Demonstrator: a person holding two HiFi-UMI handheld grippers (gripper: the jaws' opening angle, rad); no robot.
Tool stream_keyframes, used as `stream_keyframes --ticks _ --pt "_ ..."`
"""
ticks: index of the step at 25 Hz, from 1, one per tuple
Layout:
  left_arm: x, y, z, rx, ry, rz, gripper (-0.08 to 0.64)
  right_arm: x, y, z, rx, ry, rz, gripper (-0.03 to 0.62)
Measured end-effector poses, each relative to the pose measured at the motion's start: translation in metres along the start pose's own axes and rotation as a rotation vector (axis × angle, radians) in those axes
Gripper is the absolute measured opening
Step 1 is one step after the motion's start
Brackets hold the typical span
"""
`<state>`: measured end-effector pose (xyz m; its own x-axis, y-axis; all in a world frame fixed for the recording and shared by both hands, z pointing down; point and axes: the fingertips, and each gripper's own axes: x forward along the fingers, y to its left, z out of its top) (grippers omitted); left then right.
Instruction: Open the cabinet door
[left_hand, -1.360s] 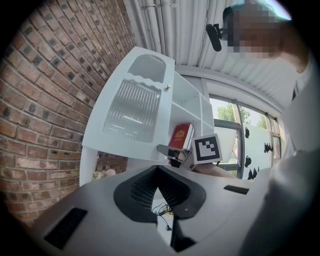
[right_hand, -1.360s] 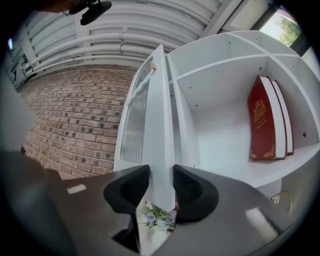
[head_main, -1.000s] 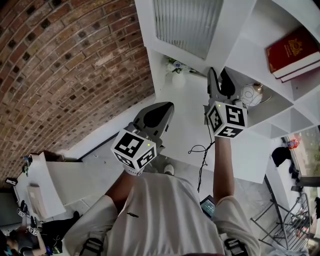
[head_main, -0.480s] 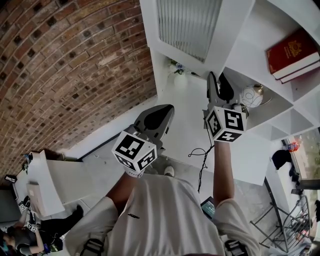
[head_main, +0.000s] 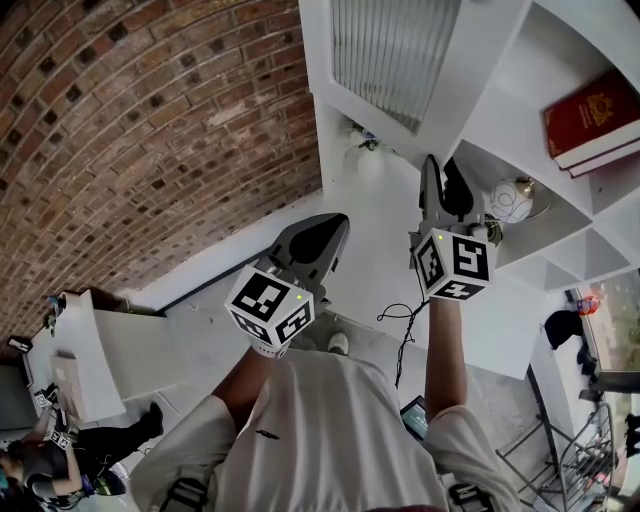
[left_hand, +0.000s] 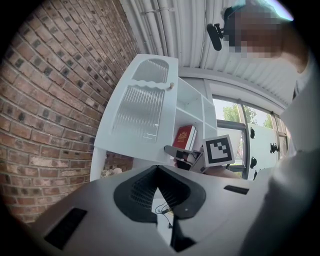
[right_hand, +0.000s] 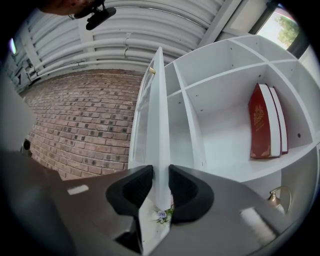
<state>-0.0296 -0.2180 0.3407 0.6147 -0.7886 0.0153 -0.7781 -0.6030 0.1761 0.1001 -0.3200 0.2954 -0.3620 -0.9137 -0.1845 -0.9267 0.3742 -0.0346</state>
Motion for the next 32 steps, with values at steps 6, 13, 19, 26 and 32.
stream_keyframes --ticks 6,13,19,26,32 --pt "-0.003 0.001 0.001 0.002 -0.002 0.002 0.009 -0.007 0.009 0.001 0.003 -0.001 0.003 0.106" --pt "-0.008 0.002 0.005 0.001 -0.009 0.0 0.009 -0.014 0.022 0.002 0.0 0.0 0.017 0.098" --pt "-0.014 0.001 0.005 -0.006 -0.017 0.004 0.009 -0.022 0.033 0.003 0.003 0.002 0.034 0.091" --pt "-0.025 0.004 0.009 -0.001 -0.032 0.018 0.009 -0.031 0.05 0.004 0.007 -0.003 0.056 0.084" --pt "-0.03 0.008 0.012 0.002 -0.039 0.031 0.009 -0.035 0.062 0.005 0.013 -0.005 0.074 0.08"
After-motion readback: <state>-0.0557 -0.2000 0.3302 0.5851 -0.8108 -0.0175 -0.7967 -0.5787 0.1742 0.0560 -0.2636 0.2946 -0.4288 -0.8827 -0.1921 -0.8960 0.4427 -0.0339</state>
